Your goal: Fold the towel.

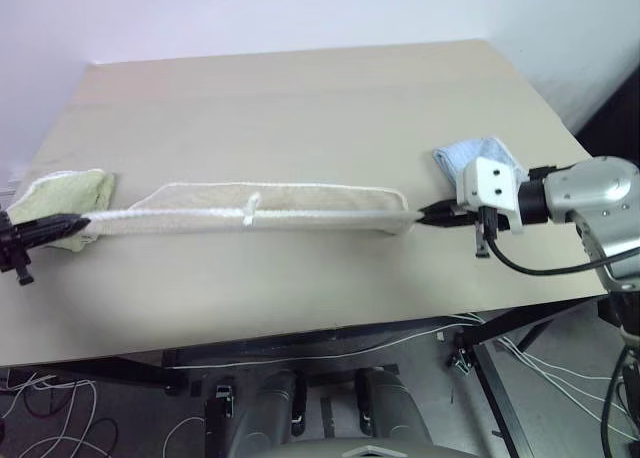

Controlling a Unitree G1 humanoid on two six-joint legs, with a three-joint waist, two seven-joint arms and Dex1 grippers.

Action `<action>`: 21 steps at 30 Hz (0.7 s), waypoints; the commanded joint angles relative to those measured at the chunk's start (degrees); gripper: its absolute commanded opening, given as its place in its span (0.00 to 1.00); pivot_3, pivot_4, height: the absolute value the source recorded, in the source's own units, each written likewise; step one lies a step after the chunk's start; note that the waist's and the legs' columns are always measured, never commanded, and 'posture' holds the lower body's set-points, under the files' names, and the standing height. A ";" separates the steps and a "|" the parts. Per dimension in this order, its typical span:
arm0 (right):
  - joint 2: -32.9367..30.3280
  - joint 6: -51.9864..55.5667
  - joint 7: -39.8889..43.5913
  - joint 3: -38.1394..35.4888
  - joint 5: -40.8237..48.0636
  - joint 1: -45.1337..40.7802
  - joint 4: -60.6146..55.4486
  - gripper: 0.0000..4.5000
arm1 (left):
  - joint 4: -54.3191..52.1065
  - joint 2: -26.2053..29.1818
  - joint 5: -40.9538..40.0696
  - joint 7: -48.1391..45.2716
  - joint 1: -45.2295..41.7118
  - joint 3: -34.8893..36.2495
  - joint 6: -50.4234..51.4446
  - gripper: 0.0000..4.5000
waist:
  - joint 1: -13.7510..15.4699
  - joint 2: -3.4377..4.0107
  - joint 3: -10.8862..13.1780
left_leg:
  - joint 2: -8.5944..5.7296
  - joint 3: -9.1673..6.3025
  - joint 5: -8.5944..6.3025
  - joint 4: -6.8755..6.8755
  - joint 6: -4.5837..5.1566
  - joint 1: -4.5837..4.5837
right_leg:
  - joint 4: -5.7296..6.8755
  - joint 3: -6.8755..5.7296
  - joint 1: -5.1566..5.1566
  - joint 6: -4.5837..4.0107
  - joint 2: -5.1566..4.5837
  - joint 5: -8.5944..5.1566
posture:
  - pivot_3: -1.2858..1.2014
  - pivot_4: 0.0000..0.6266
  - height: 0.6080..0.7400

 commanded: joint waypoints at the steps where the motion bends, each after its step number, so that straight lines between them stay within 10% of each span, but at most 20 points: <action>1: -5.12 0.15 1.45 -2.91 -1.09 2.68 0.13 0.00 | -6.57 1.95 -1.23 1.40 9.33 6.01 3.99 0.01 | 0.04 -0.06 -0.01 | 0.00 0.00 0.00 0.00 0.00 0.00 | 0.00 -0.01 -0.05 0.00 -0.01 -0.01 | 0.52 0.24 1.00; 11: -13.85 -0.91 7.96 -7.95 4.58 15.79 -5.46 0.00 | -23.00 -0.88 -3.19 3.99 31.04 14.91 10.15 0.01 | 0.24 0.03 -0.03 | -0.02 0.03 0.00 -0.71 -0.01 -0.05 | -0.49 -0.01 -0.13 -0.02 -0.05 -0.02 | 0.52 0.24 1.00; 21: -13.29 1.28 5.56 -7.35 6.45 16.64 -4.64 0.00 | -23.75 -1.00 -2.81 7.41 29.13 12.52 10.44 0.01 | 0.23 0.04 -0.03 | -0.02 0.04 0.00 -0.80 0.00 -0.05 | -0.74 -0.01 -0.13 -0.02 -0.05 -0.02 | 0.52 0.24 1.00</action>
